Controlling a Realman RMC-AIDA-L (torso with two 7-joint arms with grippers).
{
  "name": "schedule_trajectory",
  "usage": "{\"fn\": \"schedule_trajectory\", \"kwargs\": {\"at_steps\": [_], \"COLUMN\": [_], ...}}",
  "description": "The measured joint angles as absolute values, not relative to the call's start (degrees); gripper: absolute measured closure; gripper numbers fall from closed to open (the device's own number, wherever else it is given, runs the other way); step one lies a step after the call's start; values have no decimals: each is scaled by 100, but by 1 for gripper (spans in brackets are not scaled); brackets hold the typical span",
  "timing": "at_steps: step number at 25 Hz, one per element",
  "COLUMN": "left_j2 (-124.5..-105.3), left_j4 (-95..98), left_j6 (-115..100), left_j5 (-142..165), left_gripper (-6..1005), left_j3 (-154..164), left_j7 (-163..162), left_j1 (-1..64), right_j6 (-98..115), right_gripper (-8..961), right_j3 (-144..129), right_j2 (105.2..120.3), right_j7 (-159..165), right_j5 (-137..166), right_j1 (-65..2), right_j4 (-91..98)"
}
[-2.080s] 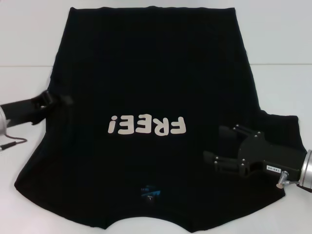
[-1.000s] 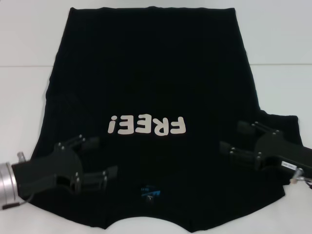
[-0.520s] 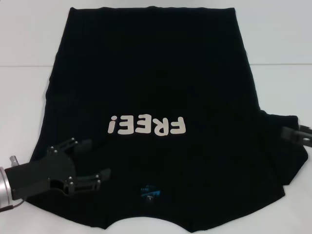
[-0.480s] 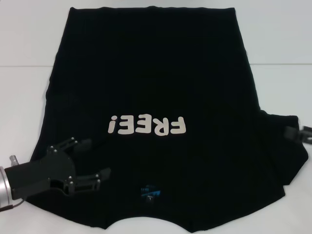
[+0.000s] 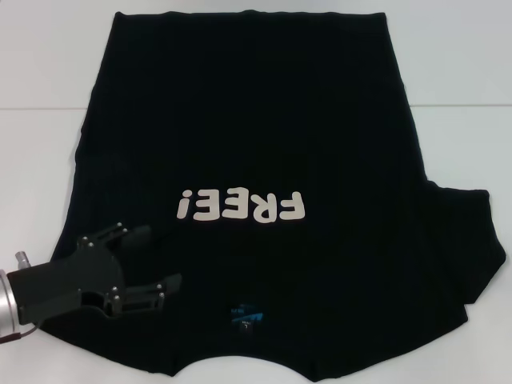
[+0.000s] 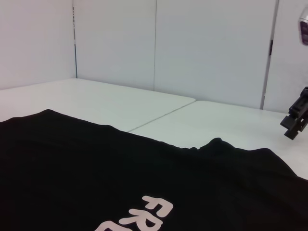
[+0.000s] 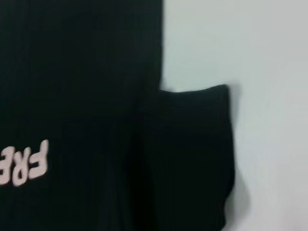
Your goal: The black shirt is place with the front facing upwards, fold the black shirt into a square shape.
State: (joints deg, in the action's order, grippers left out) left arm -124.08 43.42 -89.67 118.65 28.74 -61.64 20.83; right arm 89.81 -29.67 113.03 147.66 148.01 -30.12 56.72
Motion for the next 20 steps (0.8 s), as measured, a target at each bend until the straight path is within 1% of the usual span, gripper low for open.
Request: {"fn": "schedule_trajectory", "kwargs": {"at_steps": [6,12,20], "left_j2": [-12413,-12419,-12419], "left_j4": [4342,4342,4342], "left_j6": [-8974,-8965,-8960], "left_j5": [11862,11842,11825], "left_gripper": [55,55,56], "left_j3": [2862,2861,2865], "left_j7": [-6161,-6158,-6155], "left_j1": [2075,2050,2048], "right_j6": [8562,8103,7674], "right_gripper": [35,36,38], "right_j3": [-2954,-3073,-3346], "right_j2": [11291,11236,11282], "right_j7": [14762,14635,14566], "right_j5": [14912,14912,14910], "right_j1": [-3181,-3452,-3676], "right_j4": [5238,4520,4119]}}
